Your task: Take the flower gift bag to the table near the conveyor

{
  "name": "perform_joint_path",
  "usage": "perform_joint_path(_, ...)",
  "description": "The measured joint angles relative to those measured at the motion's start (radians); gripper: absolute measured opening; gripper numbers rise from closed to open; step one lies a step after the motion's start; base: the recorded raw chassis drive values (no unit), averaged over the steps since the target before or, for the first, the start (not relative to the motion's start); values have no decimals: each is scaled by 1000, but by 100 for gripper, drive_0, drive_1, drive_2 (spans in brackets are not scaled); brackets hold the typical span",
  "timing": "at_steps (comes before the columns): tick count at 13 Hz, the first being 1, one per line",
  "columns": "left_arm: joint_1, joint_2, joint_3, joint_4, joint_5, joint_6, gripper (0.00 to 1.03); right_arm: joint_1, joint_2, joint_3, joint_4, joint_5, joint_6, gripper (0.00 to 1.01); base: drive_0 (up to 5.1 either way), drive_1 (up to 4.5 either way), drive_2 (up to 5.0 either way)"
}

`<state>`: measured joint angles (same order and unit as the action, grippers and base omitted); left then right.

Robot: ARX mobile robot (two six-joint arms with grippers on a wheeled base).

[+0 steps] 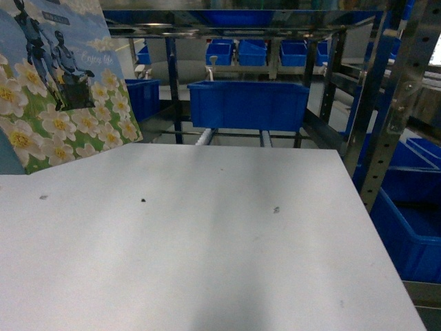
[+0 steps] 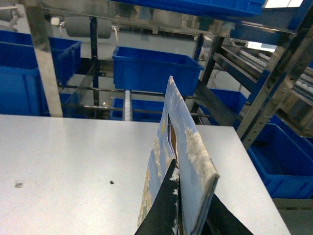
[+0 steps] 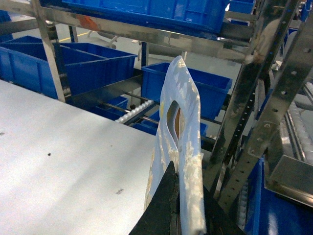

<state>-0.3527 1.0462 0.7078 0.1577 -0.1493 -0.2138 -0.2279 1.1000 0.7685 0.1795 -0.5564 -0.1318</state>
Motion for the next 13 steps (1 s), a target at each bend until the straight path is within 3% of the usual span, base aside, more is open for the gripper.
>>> perform_joint_path(13, 0, 0, 0, -1, 0, 0, 2, 0, -1, 0, -6, -1, 0, 2, -494, 252, 252)
